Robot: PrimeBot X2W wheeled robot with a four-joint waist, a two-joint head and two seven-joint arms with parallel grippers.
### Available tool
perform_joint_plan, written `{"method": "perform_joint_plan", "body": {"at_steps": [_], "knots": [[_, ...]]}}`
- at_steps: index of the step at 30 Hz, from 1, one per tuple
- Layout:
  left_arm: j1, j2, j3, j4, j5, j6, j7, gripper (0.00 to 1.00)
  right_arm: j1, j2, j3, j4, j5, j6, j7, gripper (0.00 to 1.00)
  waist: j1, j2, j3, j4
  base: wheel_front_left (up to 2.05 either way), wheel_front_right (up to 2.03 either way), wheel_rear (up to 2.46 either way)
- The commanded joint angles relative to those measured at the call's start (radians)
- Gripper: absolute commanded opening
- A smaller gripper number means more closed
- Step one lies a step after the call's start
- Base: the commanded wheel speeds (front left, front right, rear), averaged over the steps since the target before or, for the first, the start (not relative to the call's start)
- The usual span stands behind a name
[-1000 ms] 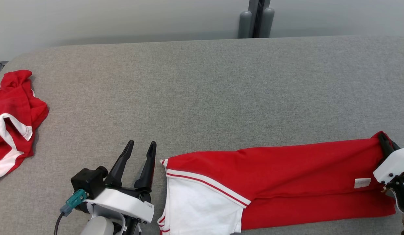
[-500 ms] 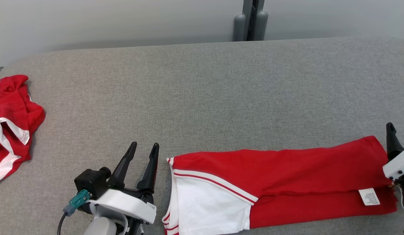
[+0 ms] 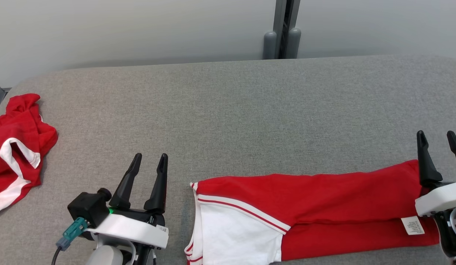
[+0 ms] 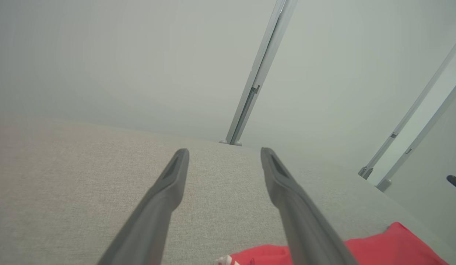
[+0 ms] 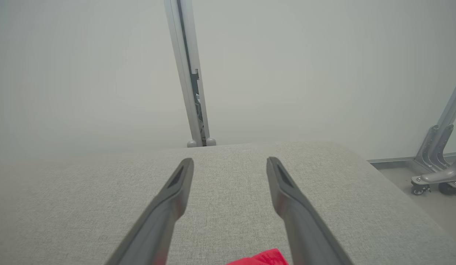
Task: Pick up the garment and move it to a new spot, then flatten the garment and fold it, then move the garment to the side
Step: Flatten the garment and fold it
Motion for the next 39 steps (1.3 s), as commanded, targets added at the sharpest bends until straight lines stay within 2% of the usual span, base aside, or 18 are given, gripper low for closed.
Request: {"method": "perform_joint_plan", "body": {"at_steps": [1,11,16,21,30,39], "knots": [[0.012,0.006,0.006,-0.005,0.006,-0.002,-0.003,1.0,0.014,-0.008,0.001,-0.007,-0.002,0.0,-0.011,1.0,0.0,-0.0001,-0.001,0.0,0.0,0.0,0.0],[0.069,-0.005,0.084,-0.131,0.128,-0.002,-0.003,1.0,0.105,0.018,0.033,-0.089,-0.048,0.0,-0.078,1.0,0.0,-0.0001,-0.003,-0.002,0.0,0.0,0.0],[0.113,-0.005,0.073,-0.147,0.119,-0.001,-0.003,1.0,0.144,0.044,0.006,-0.082,-0.077,0.0,-0.084,1.0,0.0,-0.0001,-0.009,0.001,0.0,0.0,0.0],[0.128,-0.005,0.058,-0.145,0.11,0.008,-0.003,1.0,0.172,0.075,-0.054,0.009,-0.058,0.0,-0.084,1.0,0.0,-0.0001,-0.015,0.007,0.0,0.0,0.0],[0.109,-0.006,0.046,-0.131,0.128,0.01,-0.003,1.0,0.138,0.099,-0.127,0.258,0.036,0.0,-0.083,1.0,0.0,-0.0001,0.004,0.017,0.0,0.0,0.0],[0.096,-0.006,0.047,-0.124,0.151,0.004,-0.003,1.0,0.082,0.081,-0.197,0.313,0.093,0.0,-0.083,1.0,0.0,-0.0001,0.022,0.021,0.0,0.0,0.0]]}}
